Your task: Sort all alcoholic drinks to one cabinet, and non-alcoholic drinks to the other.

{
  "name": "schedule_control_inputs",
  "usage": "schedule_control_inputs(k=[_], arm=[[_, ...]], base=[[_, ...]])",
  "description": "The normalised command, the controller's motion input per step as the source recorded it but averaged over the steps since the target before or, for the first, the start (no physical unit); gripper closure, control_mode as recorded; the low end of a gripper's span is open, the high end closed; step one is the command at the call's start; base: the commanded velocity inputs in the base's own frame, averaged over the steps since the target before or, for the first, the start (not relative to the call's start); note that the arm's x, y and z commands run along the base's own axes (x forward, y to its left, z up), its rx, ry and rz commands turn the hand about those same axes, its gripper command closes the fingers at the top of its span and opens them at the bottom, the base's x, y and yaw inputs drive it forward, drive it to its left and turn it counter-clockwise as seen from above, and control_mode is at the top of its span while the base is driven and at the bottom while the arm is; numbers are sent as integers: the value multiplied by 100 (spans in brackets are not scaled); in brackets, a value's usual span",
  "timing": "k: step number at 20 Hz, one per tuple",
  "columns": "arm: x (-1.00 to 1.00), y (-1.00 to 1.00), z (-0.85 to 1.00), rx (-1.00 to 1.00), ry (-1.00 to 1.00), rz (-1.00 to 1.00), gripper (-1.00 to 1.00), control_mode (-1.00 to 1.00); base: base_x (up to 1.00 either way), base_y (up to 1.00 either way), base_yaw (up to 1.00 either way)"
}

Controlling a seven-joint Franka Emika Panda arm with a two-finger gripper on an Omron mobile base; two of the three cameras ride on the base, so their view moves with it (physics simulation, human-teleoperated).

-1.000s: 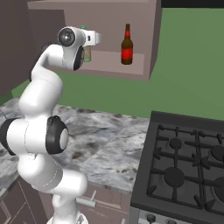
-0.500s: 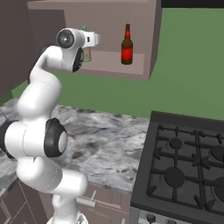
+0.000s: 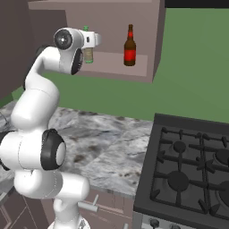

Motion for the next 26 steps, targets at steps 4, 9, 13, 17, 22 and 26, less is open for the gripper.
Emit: schedule_control_inputs(k=[4,9,13,17,22,26], arm=[[-43,-2,14,0,0,0,-100,-100],[-49,-10,18,0,2,0,-100,-100],[-50,-9,15,0,2,0,-100,-100],[-52,-8,13,0,0,0,-100,-100],[-55,-9,13,0,0,0,-100,-100],[-60,-9,13,0,0,0,-100,-100]], base=[[0,0,0],[0,0,0],[0,0,0],[0,0,0],[0,0,0],[0,0,0]])
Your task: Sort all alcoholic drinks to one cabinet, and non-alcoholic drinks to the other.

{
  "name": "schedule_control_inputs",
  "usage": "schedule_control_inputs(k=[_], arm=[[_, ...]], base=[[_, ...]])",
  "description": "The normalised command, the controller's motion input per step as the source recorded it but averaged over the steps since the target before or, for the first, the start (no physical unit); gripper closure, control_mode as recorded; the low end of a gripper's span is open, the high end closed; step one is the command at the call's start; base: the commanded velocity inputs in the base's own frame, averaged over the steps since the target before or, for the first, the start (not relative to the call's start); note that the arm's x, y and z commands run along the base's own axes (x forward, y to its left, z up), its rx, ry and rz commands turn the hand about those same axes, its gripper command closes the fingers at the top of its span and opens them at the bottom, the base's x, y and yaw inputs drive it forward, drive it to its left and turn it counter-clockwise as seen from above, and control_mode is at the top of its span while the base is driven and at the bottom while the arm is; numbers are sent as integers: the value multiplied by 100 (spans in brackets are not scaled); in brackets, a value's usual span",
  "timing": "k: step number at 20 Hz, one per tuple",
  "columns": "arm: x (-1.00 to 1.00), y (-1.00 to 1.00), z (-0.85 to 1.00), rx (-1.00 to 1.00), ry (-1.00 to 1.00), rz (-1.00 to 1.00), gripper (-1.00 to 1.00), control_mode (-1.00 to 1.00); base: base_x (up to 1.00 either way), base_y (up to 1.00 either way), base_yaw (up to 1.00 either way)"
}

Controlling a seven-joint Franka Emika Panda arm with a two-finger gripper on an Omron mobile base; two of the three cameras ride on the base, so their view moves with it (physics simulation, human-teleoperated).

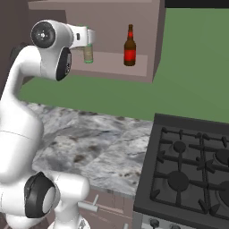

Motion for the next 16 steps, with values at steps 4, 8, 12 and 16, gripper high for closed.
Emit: schedule_control_inputs(k=[4,8,12,16], arm=[[-64,-10,17,0,1,0,-100,-100],[-61,-6,25,-1,9,-1,-100,-100],[-55,-2,21,-1,10,-1,-100,-100],[-53,0,12,-1,9,-1,-100,-100]], base=[[0,0,0],[0,0,0],[0,0,0],[0,0,0]])
